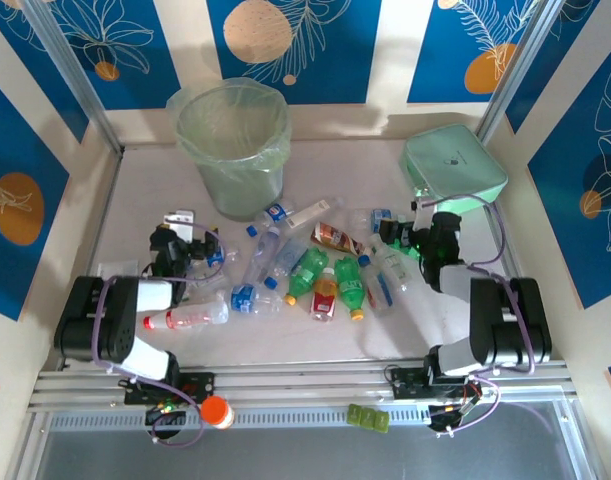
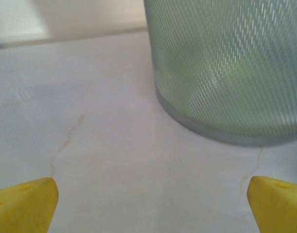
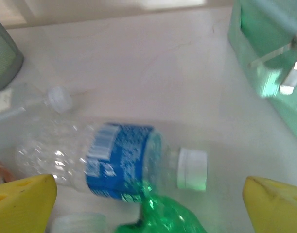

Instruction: Put the plastic bottles in the bin

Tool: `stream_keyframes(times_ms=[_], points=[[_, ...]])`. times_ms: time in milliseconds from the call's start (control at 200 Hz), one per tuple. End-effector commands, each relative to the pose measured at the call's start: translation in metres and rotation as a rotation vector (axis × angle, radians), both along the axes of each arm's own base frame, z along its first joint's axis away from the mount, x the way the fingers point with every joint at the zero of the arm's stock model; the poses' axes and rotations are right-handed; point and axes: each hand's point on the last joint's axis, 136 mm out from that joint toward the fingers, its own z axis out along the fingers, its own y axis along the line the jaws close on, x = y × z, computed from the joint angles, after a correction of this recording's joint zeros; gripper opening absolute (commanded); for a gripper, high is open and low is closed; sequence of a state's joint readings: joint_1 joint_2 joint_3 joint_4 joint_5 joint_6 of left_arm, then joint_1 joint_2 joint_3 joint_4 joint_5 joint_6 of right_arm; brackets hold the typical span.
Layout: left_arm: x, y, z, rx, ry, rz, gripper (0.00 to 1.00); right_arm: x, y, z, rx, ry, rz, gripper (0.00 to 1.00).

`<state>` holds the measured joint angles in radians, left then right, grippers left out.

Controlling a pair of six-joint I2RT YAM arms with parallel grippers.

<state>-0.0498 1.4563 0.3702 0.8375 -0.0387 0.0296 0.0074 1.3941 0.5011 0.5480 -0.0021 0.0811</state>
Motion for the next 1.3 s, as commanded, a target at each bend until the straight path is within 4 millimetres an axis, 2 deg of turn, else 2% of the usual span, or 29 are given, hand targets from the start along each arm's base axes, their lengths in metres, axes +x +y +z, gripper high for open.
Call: stream_keyframes(times_ms=[0, 30, 100, 170, 245, 330, 365, 405, 455, 490, 535, 585, 635, 685, 735, 785, 825, 960, 1065, 1110, 1175, 1230, 1295], points=[[-0.004, 0.015, 0.039, 0.002, -0.047, 0.097, 0.99, -0.006, 0.015, 0.054, -0.079, -0.041, 0.018, 0.99], [-0.005, 0.012, 0.056, 0.001, -0.089, 0.100, 0.99, -0.011, 0.021, 0.069, -0.105, -0.065, 0.026, 0.99], [-0.012, -0.007, 0.101, 0.024, -0.199, 0.038, 0.99, -0.031, 0.053, 0.106, -0.170, -0.154, 0.110, 0.99], [-0.026, -0.039, 0.151, 0.020, -0.305, -0.049, 0.99, -0.061, 0.087, 0.144, -0.180, -0.241, 0.211, 0.99], [-0.054, -0.081, 0.194, -0.036, -0.337, -0.178, 0.99, -0.101, 0.119, 0.183, -0.134, -0.307, 0.329, 0.99], [-0.086, -0.120, 0.224, -0.154, -0.310, -0.284, 0.99, -0.146, 0.144, 0.216, -0.099, -0.324, 0.440, 0.99], [-0.099, -0.136, 0.231, -0.169, -0.281, -0.314, 0.99, -0.158, 0.146, 0.226, -0.082, -0.297, 0.430, 0.99], [-0.113, -0.152, 0.236, -0.159, -0.237, -0.355, 0.99, -0.165, 0.138, 0.232, -0.038, -0.230, 0.355, 0.99], [-0.127, -0.160, 0.233, -0.144, -0.146, -0.362, 0.99, -0.173, 0.117, 0.225, 0.060, -0.061, 0.214, 0.99], [-0.135, -0.158, 0.230, -0.154, -0.066, -0.344, 0.99, -0.187, 0.109, 0.212, 0.083, 0.065, 0.207, 0.99], [-0.147, -0.144, 0.223, -0.208, 0.081, -0.281, 0.99, -0.203, 0.116, 0.203, 0.126, 0.160, 0.310, 0.99], [-0.165, -0.131, 0.210, -0.140, 0.219, -0.278, 0.99, -0.214, 0.121, 0.193, 0.183, 0.263, 0.366, 0.99], [-0.173, -0.120, 0.202, -0.135, 0.282, -0.239, 0.99, -0.217, 0.113, 0.174, 0.174, 0.389, 0.309, 0.99], [-0.181, -0.111, 0.192, -0.188, 0.336, -0.183, 0.99, -0.218, 0.096, 0.153, 0.110, 0.497, 0.202, 0.99], [-0.188, -0.117, 0.186, -0.236, 0.367, -0.223, 0.99, -0.219, 0.084, 0.134, 0.074, 0.571, 0.100, 0.99], [-0.190, -0.121, 0.177, -0.302, 0.396, -0.216, 0.99, -0.225, 0.092, 0.120, 0.062, 0.614, 0.158, 0.99], [-0.189, -0.134, 0.168, -0.347, 0.402, -0.259, 0.99, -0.229, 0.097, 0.110, 0.051, 0.632, 0.193, 0.99], [-0.170, -0.166, 0.140, -0.439, 0.445, -0.273, 0.99, -0.210, 0.081, 0.075, 0.006, 0.691, 0.032, 0.85], [-0.168, -0.188, 0.125, -0.457, 0.561, -0.292, 0.99, -0.193, 0.047, 0.057, -0.117, 0.679, -0.240, 0.87], [-0.172, -0.198, 0.120, -0.442, 0.607, -0.336, 0.99, -0.188, 0.050, 0.052, -0.144, 0.675, -0.218, 0.87], [-0.172, -0.199, 0.114, -0.402, 0.636, -0.337, 0.99, -0.182, 0.060, 0.043, -0.186, 0.616, -0.134, 0.85], [-0.172, -0.198, 0.111, -0.380, 0.645, -0.334, 0.99, -0.180, 0.071, 0.034, -0.135, 0.632, -0.060, 0.81], [-0.172, -0.197, 0.113, -0.374, 0.646, -0.337, 0.99, -0.177, 0.072, 0.027, -0.043, 0.706, -0.062, 0.76]])
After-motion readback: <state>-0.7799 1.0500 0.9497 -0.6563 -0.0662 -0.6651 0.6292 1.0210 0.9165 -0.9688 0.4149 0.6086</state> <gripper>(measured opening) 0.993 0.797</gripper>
